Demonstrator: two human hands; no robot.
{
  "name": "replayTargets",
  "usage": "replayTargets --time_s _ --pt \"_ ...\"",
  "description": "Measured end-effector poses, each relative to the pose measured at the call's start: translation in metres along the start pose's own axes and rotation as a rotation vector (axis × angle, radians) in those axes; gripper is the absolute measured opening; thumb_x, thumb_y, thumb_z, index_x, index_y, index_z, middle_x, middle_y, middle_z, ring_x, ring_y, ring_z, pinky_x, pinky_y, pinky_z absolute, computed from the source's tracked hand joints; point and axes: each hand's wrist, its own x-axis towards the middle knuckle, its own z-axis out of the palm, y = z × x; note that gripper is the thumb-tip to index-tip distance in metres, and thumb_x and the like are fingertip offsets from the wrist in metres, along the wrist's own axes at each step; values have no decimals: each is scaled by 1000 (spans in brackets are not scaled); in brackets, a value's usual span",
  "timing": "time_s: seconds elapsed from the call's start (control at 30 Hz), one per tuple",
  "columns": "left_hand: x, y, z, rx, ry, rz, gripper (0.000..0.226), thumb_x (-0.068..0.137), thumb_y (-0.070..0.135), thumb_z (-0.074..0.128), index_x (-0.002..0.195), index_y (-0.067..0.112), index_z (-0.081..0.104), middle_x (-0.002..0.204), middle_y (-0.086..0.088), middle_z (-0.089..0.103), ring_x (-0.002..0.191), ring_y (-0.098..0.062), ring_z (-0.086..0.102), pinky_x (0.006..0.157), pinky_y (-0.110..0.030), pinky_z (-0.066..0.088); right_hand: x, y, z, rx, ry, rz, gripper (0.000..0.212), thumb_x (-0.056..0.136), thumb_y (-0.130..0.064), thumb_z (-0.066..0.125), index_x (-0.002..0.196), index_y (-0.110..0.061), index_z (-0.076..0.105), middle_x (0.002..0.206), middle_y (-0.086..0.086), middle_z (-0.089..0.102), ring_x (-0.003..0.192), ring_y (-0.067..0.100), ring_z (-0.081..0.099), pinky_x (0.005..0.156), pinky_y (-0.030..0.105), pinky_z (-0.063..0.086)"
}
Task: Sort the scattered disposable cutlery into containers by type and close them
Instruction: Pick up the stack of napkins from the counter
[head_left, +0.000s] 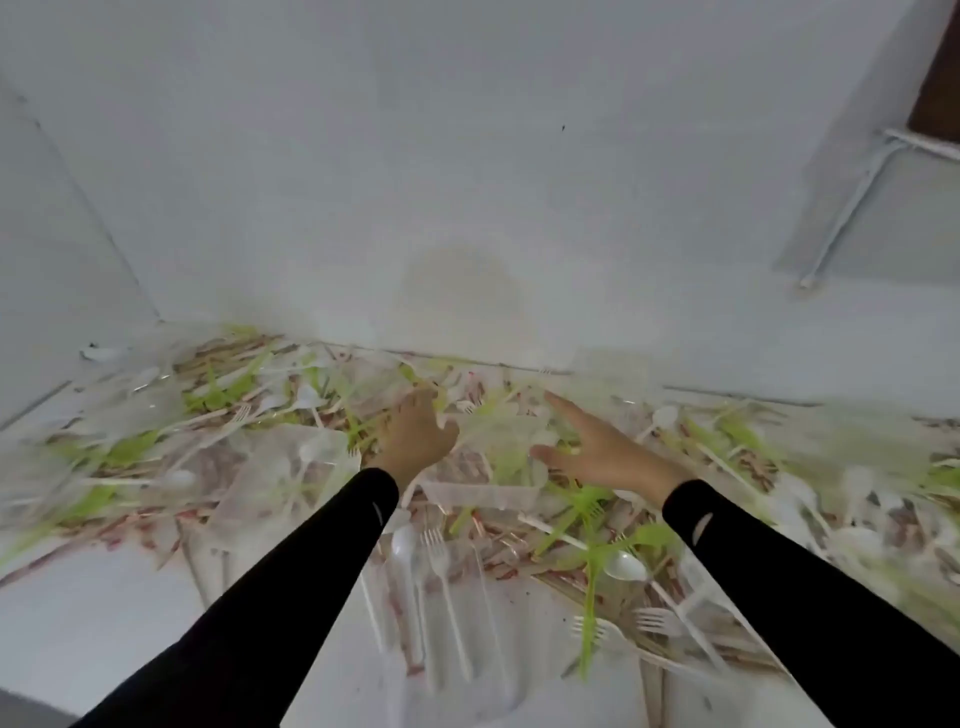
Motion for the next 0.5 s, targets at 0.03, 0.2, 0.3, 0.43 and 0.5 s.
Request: replayTargets --time_s 0.03,0.2,0.3,0.43,0.5 --pt "-4 -7 1 -38 -5 -58 65 94 41 52 149 13 30 150 -13 33 137 -32 33 112 -47 27 1 -2 9 59 27 30 82 91 -61 54 155 -39 7 161 -5 22 143 20 32 110 34 31" --pt "-19 -29 18 -294 -16 -196 75 78 57 55 136 10 46 123 -12 60 109 -31 59 93 -44 51 8 0 44 249 48 131 71 101 -28 49 157 -31 5 133 21 48 93 31 64 71 25 48" --pt "-26 -20 17 -591 111 -177 49 92 46 60 123 11 45 111 -4 55 101 -26 60 77 -35 49 15 3 38 299 203 67 63 102 -15 43 156 -31 14 113 10 55 57 16 44 54 29 40" --pt "-38 -14 4 -1086 -88 -188 62 82 54 70 124 18 41 118 -9 59 94 -29 66 72 -34 56 26 13 11 323 338 -99 48 103 -16 42 147 -34 38 117 -9 63 46 3 39 50 19 40" --pt "-42 -16 5 -1139 -270 -159 70 79 51 75 133 21 42 120 -10 66 94 -30 69 74 -35 56 30 13 -4 384 298 -118 36 104 -35 43 139 -32 49 116 -13 68 61 -8 51 66 16 43"
